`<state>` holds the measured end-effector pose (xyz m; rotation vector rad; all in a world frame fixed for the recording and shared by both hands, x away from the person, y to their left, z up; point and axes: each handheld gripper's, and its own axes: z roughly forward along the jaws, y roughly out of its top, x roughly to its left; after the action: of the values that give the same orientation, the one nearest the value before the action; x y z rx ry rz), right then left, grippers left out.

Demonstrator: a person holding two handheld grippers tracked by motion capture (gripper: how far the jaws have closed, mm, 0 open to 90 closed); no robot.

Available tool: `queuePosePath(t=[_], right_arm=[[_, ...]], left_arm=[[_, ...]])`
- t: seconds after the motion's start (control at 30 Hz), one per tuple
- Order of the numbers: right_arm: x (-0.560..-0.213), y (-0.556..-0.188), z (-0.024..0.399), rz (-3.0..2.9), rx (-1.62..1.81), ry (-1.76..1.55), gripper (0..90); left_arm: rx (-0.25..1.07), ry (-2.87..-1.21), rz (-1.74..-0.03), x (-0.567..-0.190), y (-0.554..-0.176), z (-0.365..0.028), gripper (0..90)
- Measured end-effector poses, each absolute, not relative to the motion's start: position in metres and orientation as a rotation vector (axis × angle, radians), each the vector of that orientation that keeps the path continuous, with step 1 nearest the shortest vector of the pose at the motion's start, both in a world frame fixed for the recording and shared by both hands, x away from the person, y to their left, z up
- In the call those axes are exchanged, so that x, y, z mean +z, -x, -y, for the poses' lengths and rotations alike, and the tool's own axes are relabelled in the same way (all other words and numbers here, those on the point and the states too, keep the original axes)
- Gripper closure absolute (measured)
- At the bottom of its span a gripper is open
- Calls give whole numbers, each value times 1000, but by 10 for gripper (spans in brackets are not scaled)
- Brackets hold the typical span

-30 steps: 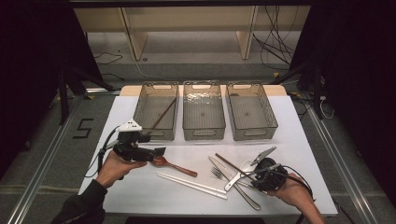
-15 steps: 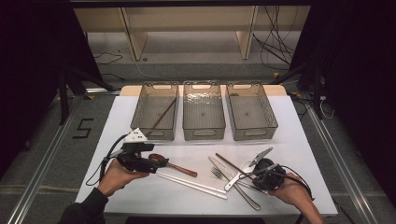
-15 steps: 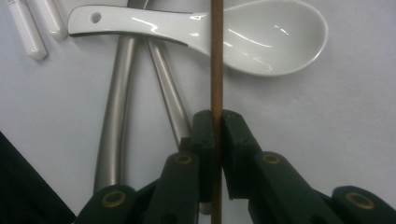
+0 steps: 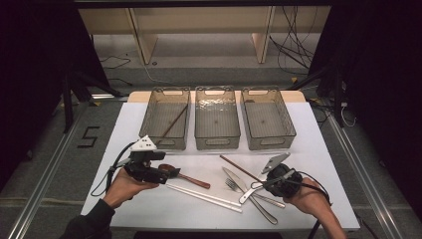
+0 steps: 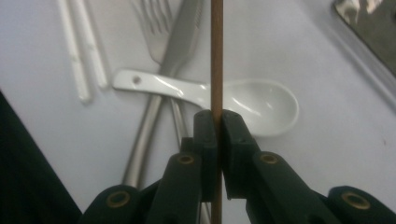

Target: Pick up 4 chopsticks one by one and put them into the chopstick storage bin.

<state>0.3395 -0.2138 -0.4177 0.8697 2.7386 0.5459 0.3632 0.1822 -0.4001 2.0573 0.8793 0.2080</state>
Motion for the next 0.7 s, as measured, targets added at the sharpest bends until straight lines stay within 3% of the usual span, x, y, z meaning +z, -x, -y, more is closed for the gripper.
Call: queuePosePath(t=[0.7], right_arm=[[-406,-325,151,-2848,581,-536,861]], left_arm=[[242,-2326,-575,-399,-356,-137,169]])
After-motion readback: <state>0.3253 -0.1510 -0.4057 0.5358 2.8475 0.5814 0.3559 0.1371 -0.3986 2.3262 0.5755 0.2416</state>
